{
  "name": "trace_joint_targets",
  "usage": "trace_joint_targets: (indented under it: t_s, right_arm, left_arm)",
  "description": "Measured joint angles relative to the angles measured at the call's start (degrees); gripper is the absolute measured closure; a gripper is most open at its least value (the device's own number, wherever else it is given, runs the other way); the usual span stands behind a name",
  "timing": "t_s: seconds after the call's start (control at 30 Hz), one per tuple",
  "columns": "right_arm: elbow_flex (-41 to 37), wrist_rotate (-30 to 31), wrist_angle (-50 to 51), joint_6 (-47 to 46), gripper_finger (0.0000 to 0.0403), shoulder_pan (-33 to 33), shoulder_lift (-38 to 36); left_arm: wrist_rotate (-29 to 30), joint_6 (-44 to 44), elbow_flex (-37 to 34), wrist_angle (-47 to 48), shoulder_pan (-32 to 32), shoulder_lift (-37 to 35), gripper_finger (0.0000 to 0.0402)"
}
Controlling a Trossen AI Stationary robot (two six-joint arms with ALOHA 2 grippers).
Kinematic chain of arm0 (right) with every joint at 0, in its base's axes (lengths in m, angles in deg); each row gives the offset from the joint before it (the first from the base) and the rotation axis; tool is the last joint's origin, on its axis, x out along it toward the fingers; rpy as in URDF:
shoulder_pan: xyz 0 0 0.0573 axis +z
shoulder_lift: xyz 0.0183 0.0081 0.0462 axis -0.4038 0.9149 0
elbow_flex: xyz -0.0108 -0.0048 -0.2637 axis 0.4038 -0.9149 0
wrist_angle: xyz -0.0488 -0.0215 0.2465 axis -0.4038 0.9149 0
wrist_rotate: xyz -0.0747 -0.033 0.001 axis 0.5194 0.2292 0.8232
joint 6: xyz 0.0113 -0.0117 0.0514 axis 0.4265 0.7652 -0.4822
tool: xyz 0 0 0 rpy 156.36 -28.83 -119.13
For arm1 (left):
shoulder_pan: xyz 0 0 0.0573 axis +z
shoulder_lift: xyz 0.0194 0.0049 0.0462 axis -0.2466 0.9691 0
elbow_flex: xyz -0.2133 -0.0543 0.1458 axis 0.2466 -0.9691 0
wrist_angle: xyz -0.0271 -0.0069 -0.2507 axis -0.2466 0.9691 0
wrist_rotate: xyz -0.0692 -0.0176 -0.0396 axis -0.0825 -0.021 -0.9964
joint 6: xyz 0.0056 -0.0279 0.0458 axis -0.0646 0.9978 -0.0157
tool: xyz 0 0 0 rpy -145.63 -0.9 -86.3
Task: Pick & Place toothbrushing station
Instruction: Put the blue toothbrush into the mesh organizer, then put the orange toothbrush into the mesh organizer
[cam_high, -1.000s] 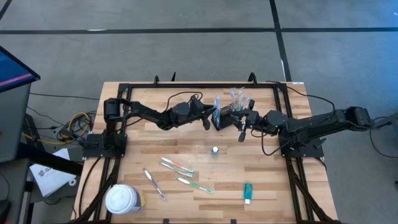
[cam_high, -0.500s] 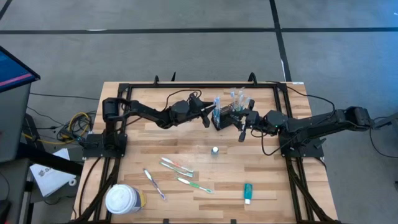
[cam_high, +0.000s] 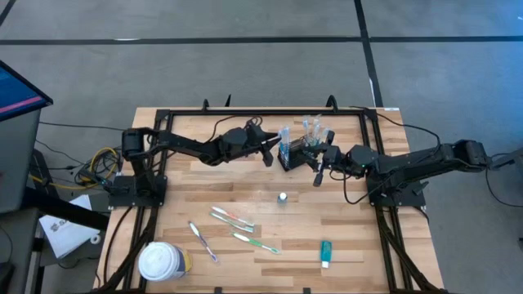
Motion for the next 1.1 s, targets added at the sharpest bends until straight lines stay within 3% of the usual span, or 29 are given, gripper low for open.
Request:
trace_joint_targets:
  t_s: [0.3,0.53,0.9,1.1]
  right_arm:
    - [0.0,0.0,0.01,0.0,0.029,0.0,0.0]
    - [0.0,0.0,0.01,0.0,0.029,0.0,0.0]
    - [0.0,0.0,0.1,0.0,0.029,0.0,0.0]
    - [0.0,0.0,0.12,0.0,0.029,0.0,0.0]
  left_arm:
    - [-6.04,0.22,0.0,-0.05,0.0,0.31,0.0313]
    - [-6.44,-0.28,0.0,0.22,0.0,0.35,0.0309]
    - [-2.9,-0.28,0.0,0.32,0.0,0.35,0.0191]
    - [-2.85,-2.95,0.0,0.34,0.0,0.35,0.0162]
